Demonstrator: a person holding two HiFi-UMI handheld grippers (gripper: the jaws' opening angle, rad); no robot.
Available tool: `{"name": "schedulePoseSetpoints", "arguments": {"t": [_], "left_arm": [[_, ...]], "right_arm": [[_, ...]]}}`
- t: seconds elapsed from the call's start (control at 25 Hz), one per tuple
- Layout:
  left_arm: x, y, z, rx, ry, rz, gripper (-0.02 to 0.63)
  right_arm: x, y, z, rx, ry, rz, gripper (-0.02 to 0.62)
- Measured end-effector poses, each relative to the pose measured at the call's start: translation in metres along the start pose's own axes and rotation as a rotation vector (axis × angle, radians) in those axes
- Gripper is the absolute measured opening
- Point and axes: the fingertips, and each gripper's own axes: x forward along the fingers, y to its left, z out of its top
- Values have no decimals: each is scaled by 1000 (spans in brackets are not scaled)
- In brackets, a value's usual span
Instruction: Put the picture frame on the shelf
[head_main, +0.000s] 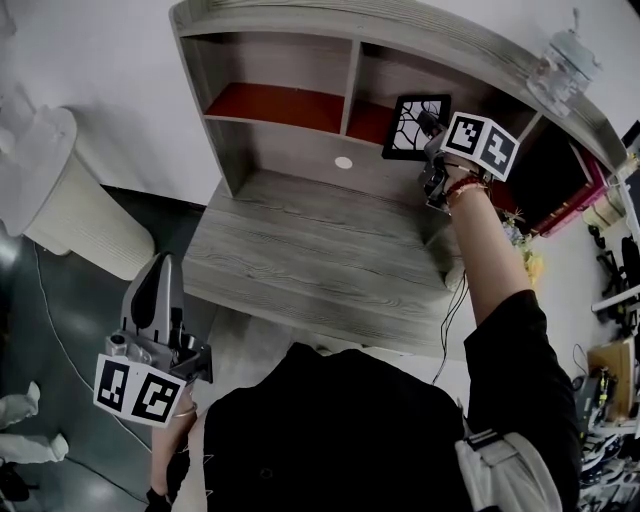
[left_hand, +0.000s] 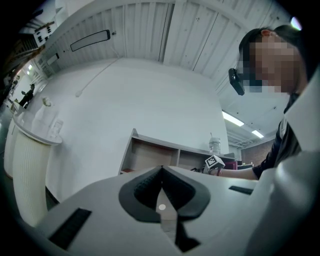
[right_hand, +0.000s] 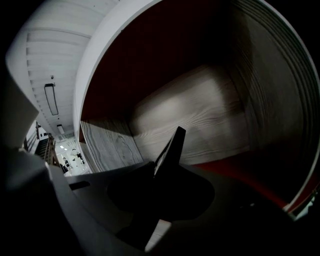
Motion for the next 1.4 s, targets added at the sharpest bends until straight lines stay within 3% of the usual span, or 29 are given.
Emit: {"name": "schedulePoseSetpoints", "arguments": {"t": [0.52, 0.84, 1.4], "left_arm": [[2, 0, -3, -22, -11, -12, 10], [2, -1, -9, -48, -3, -27, 11], [6, -5, -12, -65, -7, -52, 11]], "right_arm": [[10, -6, -11, 17, 67, 20, 132], [14, 0, -16, -24, 136, 45, 142], [17, 7, -9, -147, 142, -39, 163]]}}
